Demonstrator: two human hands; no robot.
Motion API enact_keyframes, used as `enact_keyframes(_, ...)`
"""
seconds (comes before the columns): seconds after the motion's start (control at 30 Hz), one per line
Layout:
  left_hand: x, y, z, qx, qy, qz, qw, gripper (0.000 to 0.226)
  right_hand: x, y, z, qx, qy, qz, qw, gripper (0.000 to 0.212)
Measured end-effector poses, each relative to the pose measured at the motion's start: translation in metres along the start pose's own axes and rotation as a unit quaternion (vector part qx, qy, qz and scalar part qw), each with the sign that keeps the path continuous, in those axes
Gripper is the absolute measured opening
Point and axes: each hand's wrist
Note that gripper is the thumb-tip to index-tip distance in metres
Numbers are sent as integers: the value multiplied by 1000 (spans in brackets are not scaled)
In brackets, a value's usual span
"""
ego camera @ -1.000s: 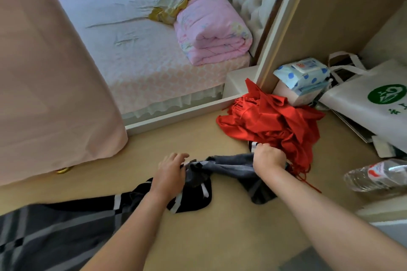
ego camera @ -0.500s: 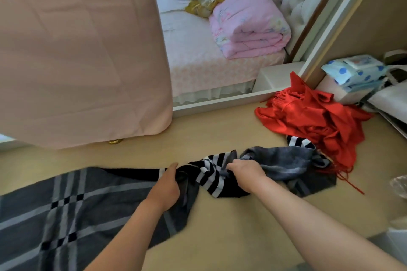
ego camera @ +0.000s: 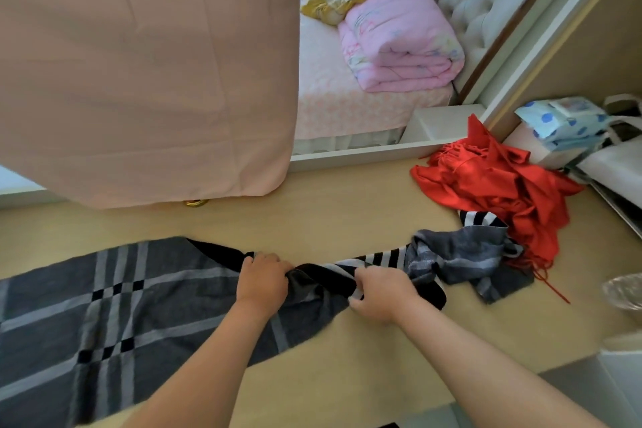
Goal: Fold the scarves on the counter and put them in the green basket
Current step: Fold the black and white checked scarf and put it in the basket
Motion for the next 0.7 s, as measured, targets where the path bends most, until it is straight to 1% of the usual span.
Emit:
enact_keyframes(0.03,-1,2,-1,0,-2,6,1000,38,-1,-4,7,18,-14,16,1000,40)
enact_keyframes(0.07,-1,4,-1,-3,-5,11,1000,37,-5,-5,12,16,-24,33,999,42)
enact_keyframes(0.1,-1,6,-1,-16,-15,10,1000,35,-11,-6,15,4,-27,42,999,38)
enact_keyframes(0.17,1,10,-1,-66,-51,-8,996,29,-23,-5,16,-22,-31,30,999,22)
enact_keyframes(0.2,2,13,-2,-91,-63,-17,994,24,-28,-4,13,-31,-32,21,999,20)
enact_keyframes(0.23,2,17,-3,-108,-65,-26,992,19,-31,-2,10,-44,-15,15,999,21)
enact_keyframes(0.3,1,25,-11,-126,-55,-51,989,15,-31,4,-6,-84,82,34,993,21)
enact_keyframes(0.33,0,29,-18,-127,-54,-67,988,15,-29,10,-18,-107,129,54,984,22)
enact_keyframes(0.4,-2,39,-31,-110,-55,-103,987,20,-25,27,-47,-135,187,76,970,22)
enact_keyframes(0.47,-1,49,-43,-63,-52,-139,987,26,-18,45,-80,-125,211,63,967,11)
enact_keyframes(0.5,-1,53,-49,-35,-73,-160,984,29,-13,52,-98,-108,204,50,972,12)
enact_keyframes(0.53,-1,57,-53,-15,-108,-179,978,31,-8,59,-115,-90,184,37,978,22)
enact_keyframes(0.57,-1,60,-57,-13,-151,-196,969,36,-4,67,-129,-84,163,21,983,33)
enact_keyframes(0.6,-2,62,-59,-30,-191,-206,959,42,-1,75,-141,-103,148,-4,984,43)
enact_keyframes(0.63,-4,62,-60,-64,-223,-204,951,46,0,84,-149,-141,130,-39,981,54)
enact_keyframes(0.67,-7,62,-60,-104,-243,-188,946,45,-2,94,-153,-193,98,-74,974,63)
enact_keyframes(0.7,-11,61,-60,-134,-261,-157,943,39,-3,103,-154,-241,53,-95,965,71)
Point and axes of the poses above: each hand's wrist, its own y-axis towards the middle knuckle, its own z-axis out of the palm, x = y × z, and after that the axes turned 14 degrees about y, right-handed
